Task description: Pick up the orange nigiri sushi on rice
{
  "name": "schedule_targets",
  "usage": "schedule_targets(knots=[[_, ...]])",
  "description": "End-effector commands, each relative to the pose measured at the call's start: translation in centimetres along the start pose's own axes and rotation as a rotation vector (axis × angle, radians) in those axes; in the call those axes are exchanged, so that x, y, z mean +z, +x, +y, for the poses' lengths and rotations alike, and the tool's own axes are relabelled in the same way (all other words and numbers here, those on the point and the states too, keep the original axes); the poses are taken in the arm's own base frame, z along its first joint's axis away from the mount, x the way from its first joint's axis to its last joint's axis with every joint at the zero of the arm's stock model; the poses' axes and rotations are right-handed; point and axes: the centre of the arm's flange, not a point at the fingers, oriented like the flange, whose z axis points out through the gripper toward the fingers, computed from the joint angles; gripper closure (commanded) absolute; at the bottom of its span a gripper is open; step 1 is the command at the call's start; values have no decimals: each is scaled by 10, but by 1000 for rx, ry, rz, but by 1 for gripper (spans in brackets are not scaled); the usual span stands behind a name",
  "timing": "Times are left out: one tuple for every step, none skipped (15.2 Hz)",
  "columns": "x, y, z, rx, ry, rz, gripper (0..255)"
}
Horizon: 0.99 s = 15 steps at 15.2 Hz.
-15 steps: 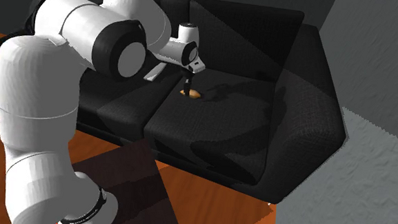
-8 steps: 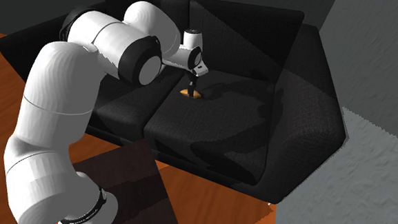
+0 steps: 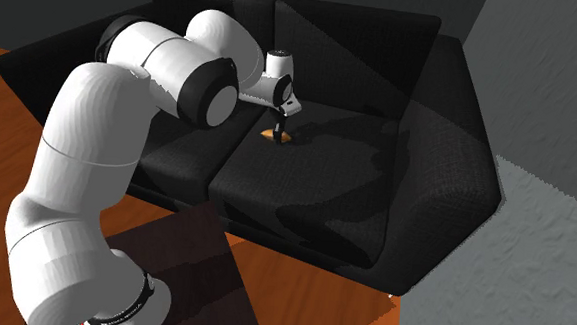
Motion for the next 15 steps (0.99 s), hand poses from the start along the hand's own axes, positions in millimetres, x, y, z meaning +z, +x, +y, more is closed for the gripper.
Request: schedule_targets(knots=[[5, 0, 1, 0, -2, -2, 255], [5, 0, 0, 0, -2, -2, 255], [5, 0, 0, 0, -2, -2, 255], [4, 0, 1, 0, -2, -2, 255], [4, 0, 1, 0, -2, -2, 255], [4, 0, 1, 0, -2, -3, 255], [4, 0, 0, 0, -2, -2, 255], [-2, 0, 0, 0, -2, -2, 255], [-7, 0, 0, 0, -2, -2, 255], [-12, 0, 0, 0, -2, -2, 255], [-18, 0, 0, 0, -2, -2, 255], [-23, 0, -1, 0, -2, -2, 255], [-28, 0, -1, 0, -2, -2, 255], [-33, 0, -1, 0, -2, -2, 255], [-39, 0, -1, 0, -2, -2, 255]])
